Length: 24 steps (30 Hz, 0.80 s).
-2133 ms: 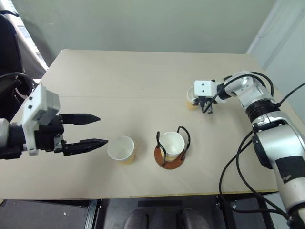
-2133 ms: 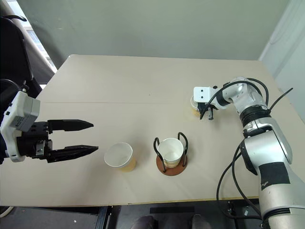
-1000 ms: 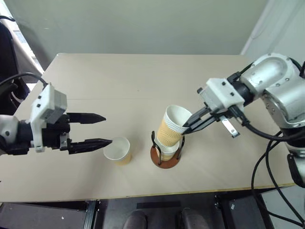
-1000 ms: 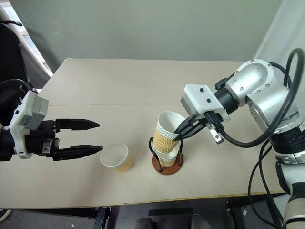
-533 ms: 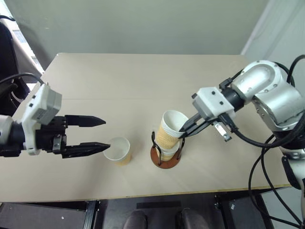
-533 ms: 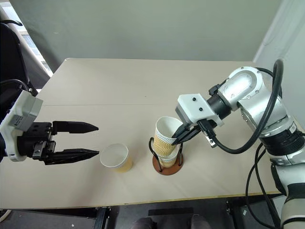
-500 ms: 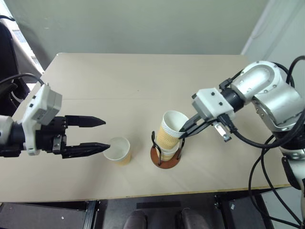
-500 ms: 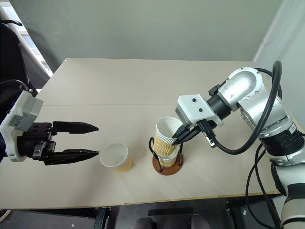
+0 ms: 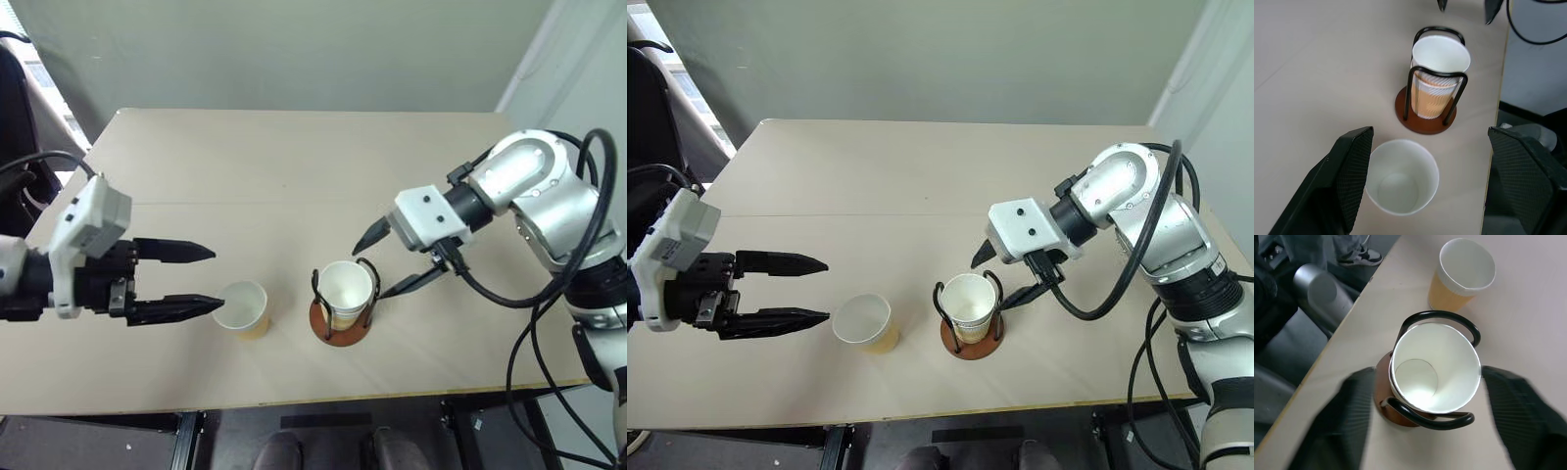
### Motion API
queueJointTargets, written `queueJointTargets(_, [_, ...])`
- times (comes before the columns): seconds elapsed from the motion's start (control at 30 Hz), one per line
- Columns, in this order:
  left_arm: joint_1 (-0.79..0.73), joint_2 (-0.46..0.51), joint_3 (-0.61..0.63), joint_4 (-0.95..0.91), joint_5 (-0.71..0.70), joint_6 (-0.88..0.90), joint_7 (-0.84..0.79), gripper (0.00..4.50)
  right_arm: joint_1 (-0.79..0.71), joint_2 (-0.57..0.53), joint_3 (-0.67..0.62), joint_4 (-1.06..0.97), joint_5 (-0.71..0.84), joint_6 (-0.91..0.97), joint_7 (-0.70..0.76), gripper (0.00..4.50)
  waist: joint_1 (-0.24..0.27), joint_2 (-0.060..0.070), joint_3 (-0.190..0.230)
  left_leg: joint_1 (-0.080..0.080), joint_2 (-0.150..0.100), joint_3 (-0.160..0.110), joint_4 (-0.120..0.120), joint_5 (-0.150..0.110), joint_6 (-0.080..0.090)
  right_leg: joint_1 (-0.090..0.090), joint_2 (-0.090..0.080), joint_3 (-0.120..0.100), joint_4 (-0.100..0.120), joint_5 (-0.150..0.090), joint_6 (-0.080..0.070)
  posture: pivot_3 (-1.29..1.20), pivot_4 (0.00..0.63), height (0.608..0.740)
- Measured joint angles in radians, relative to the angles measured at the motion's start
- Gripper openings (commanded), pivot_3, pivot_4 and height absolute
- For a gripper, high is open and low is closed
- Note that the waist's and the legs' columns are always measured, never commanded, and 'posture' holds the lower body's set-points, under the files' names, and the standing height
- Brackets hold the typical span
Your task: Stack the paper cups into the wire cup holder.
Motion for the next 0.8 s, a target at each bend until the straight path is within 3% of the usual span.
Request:
queueJointTargets(0.13, [-0.121,0.014,-0.209,0.117,0.171,-0.127,0.026,4.02,0.102,-0.098,-0.213,0.007,0.173,0.199,-0.021,4.42,0.022,-0.002,0.0,0.0,-0.002,-0.003,0.0,0.0,0.0,0.001,-0.001,0.0,-0.001,-0.001,-0.002,0.0,0.15,0.74])
queueJointTargets(0.23, [-0.269,-0.008,-0.395,0.224,0.294,-0.203,0.008,4.02,0.307,-0.203,-0.419,-0.039,0.279,0.252,-0.027,4.42,0.037,-0.005,0.0,0.0,-0.004,-0.004,0.0,0.0,-0.001,0.002,-0.002,0.0,-0.001,-0.002,-0.003,0.0,0.15,0.74])
queueJointTargets(0.33, [-0.401,-0.066,-0.53,0.293,0.36,-0.248,-0.045,4.02,0.464,-0.239,-0.556,-0.124,0.388,0.348,-0.062,4.42,0.035,-0.005,0.0,-0.002,-0.004,-0.001,-0.001,0.0,-0.001,0.0,-0.003,0.0,-0.001,-0.001,-0.002,0.0,0.15,0.74])
queueJointTargets(0.5, [-0.533,-0.13,-0.662,0.368,0.452,-0.291,-0.126,4.02,0.491,-0.258,-0.766,-0.281,0.638,0.518,-0.218,4.42,0.007,-0.005,0.001,-0.001,-0.006,0.004,0.0,0.0,-0.001,0.0,-0.001,0.001,-0.002,-0.001,0.002,0.0,0.15,0.74])
queueJointTargets(0.63, [-0.555,-0.145,-0.731,0.403,0.516,-0.31,-0.179,4.02,0.539,-0.259,-0.817,-0.38,0.761,0.58,-0.351,4.42,0.001,-0.005,0.001,-0.001,-0.002,0.001,0.0,0.0,-0.001,0.0,-0.001,0.002,-0.002,-0.001,0.004,0.0,0.15,0.74])
queueJointTargets(0.8, [-0.577,-0.155,-0.768,0.424,0.565,-0.326,-0.234,4.02,0.633,-0.275,-0.842,-0.414,0.77,0.582,-0.464,4.42,0.003,-0.005,0.001,-0.001,-0.002,-0.001,0.0,-0.001,0.001,0.0,-0.002,0.002,-0.003,0.0,0.005,0.0,0.15,0.74])
